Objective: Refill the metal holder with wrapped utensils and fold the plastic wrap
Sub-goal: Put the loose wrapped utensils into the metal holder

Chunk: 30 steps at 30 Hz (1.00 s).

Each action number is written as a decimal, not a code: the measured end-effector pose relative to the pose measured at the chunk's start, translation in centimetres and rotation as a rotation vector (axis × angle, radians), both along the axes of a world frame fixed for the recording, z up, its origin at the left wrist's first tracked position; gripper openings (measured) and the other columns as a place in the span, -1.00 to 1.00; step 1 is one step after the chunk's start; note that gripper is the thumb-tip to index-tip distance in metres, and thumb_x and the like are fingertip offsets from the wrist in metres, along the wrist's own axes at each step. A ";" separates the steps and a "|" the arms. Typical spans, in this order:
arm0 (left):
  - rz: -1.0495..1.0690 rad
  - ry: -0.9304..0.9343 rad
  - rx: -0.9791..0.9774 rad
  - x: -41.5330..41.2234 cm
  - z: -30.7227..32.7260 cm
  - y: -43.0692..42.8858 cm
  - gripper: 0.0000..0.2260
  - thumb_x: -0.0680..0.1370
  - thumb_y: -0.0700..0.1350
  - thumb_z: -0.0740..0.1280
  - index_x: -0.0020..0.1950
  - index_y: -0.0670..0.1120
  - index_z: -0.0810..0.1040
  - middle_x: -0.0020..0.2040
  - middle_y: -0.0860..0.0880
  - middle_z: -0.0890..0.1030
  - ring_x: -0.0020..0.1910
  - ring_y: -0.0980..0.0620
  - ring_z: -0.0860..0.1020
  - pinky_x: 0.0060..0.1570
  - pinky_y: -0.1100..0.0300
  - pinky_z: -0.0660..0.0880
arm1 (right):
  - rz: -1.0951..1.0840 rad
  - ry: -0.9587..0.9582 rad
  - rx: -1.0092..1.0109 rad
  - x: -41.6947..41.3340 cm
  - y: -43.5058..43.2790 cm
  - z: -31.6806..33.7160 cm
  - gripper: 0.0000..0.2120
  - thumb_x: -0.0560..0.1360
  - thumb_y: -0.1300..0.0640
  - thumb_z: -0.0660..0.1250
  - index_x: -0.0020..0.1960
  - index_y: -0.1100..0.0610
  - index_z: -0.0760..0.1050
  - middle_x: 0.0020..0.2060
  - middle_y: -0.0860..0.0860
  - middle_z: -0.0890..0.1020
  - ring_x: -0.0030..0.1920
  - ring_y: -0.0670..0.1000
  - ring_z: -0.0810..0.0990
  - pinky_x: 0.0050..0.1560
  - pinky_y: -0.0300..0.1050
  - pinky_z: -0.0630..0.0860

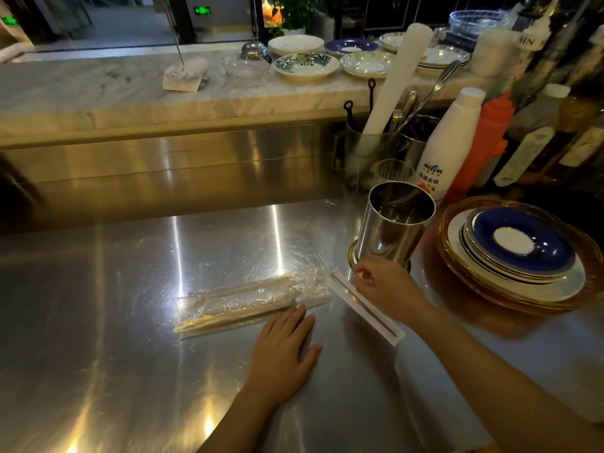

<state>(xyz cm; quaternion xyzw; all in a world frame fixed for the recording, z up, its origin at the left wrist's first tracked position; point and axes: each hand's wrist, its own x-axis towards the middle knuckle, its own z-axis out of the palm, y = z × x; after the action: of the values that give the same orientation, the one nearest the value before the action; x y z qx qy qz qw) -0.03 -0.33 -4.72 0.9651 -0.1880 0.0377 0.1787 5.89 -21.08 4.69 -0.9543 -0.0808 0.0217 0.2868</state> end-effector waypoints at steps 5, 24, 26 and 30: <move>-0.009 0.021 -0.026 0.0 -0.2 0.1 -0.50 0.53 0.24 0.03 0.40 0.05 0.31 0.43 0.00 0.35 0.41 0.04 0.26 0.35 0.11 0.03 | -0.051 0.155 -0.225 0.2 0.5 -3.1 -0.67 0.47 -0.08 0.27 0.12 0.08 0.35 -0.11 -0.06 0.52 -0.16 -0.04 0.50 -0.17 -0.17 0.39; -0.016 0.014 -0.009 0.1 0.2 0.1 -0.52 0.53 0.23 0.05 0.37 0.05 0.35 0.41 0.01 0.38 0.40 0.03 0.31 0.34 0.12 0.00 | 0.026 0.436 -0.055 1.5 0.2 -2.0 -0.91 0.42 0.11 0.33 -0.24 0.06 0.44 -0.33 -0.01 0.54 -0.33 -0.08 0.55 -0.36 -0.29 0.42; -0.017 0.007 -0.011 0.1 0.1 0.1 -0.51 0.53 0.24 0.04 0.38 0.05 0.34 0.42 0.01 0.37 0.41 0.03 0.29 0.35 0.12 -0.01 | 0.004 0.372 0.041 2.0 0.3 0.0 -0.84 0.45 0.15 0.30 -0.28 0.01 0.39 -0.35 0.00 0.52 -0.32 -0.05 0.56 -0.35 -0.27 0.44; -0.023 0.020 -0.021 0.1 -0.2 0.2 -0.49 0.53 0.26 -0.01 0.41 0.07 0.28 0.45 0.02 0.31 0.43 0.06 0.22 0.35 0.18 -0.09 | -0.002 0.108 0.204 2.5 0.4 5.7 -0.80 0.45 0.19 0.30 -0.26 -0.02 0.34 -0.33 0.03 0.51 -0.31 0.00 0.55 -0.31 -0.22 0.50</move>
<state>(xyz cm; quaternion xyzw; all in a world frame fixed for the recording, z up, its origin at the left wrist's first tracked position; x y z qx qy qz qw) 0.06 -0.13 -4.88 0.9612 -0.1967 0.0282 0.1913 8.43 -20.67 10.35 -0.9177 -0.0658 0.0645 0.3865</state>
